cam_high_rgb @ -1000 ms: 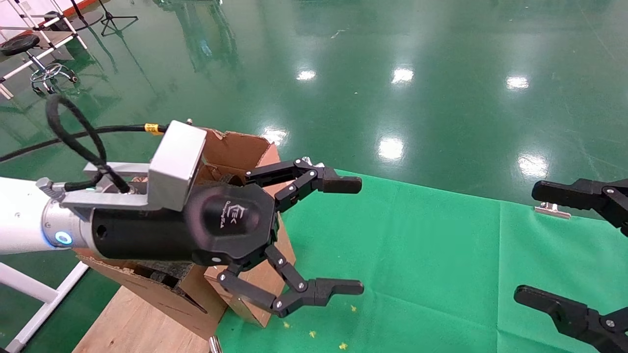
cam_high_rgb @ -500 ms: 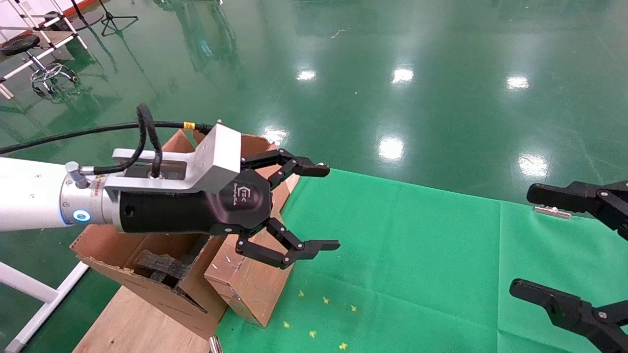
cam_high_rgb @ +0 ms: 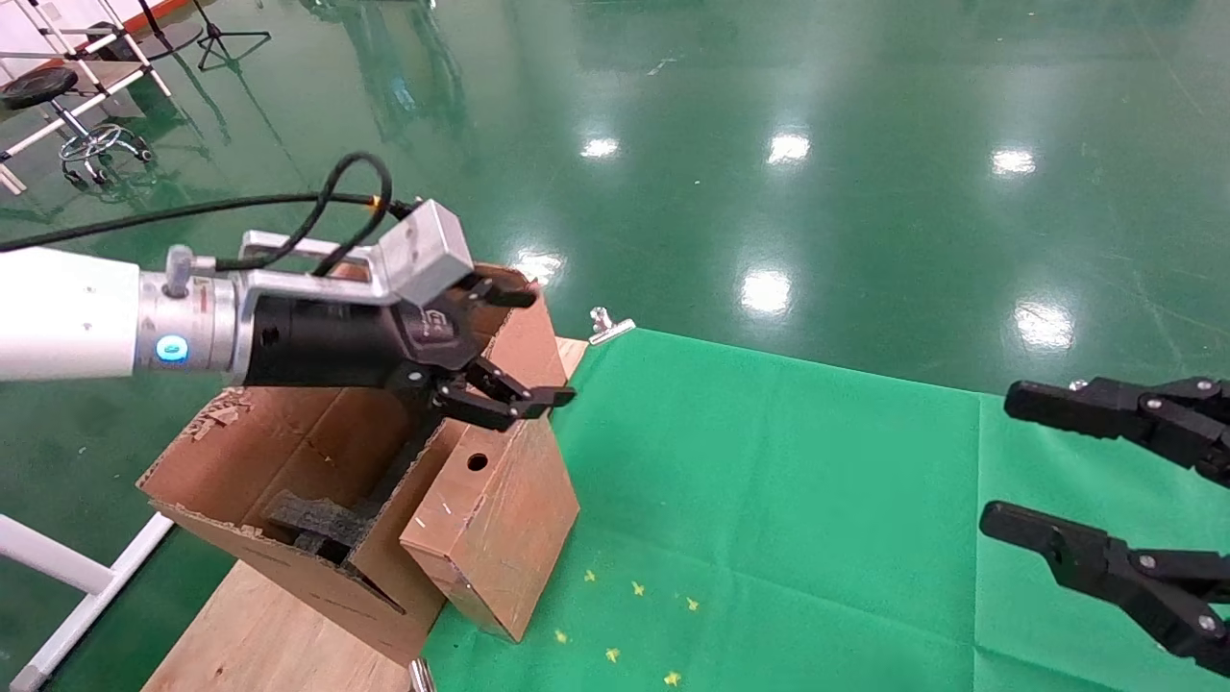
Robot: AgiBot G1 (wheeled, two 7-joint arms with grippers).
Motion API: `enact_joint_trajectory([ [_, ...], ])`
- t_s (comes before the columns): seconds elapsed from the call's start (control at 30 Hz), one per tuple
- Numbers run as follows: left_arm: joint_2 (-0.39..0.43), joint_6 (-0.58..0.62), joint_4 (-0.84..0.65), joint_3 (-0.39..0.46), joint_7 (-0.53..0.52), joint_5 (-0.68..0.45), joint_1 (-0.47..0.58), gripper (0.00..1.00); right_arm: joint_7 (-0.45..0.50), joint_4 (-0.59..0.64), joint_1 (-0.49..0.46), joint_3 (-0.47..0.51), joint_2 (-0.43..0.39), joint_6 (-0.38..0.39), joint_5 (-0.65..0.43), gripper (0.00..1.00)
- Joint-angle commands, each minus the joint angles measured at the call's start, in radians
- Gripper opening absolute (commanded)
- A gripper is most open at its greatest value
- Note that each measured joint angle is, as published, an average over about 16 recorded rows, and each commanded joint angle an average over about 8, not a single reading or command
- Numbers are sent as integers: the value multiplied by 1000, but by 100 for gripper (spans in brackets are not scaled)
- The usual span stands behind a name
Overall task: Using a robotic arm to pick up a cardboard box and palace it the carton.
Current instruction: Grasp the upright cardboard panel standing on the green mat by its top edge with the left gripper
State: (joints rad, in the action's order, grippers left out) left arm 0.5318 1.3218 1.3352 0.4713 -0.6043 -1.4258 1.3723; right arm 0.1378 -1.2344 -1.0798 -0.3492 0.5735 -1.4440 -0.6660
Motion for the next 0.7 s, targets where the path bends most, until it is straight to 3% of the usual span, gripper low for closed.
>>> enact_joint_trajectory([
  [0.03, -2, 9, -4, 30, -112, -75, 39, 100, 0, 0, 0, 0, 0, 0, 0, 0],
  [0.17, 4, 54, -5, 66, -291, -159, 90, 100, 0, 0, 0, 0, 0, 0, 0, 0],
  [0.33, 22, 120, -10, 96, -437, -202, 132, 100, 0, 0, 0, 0, 0, 0, 0, 0],
  [0.7, 51, 178, -8, 148, -550, -275, 149, 100, 0, 0, 0, 0, 0, 0, 0, 0],
])
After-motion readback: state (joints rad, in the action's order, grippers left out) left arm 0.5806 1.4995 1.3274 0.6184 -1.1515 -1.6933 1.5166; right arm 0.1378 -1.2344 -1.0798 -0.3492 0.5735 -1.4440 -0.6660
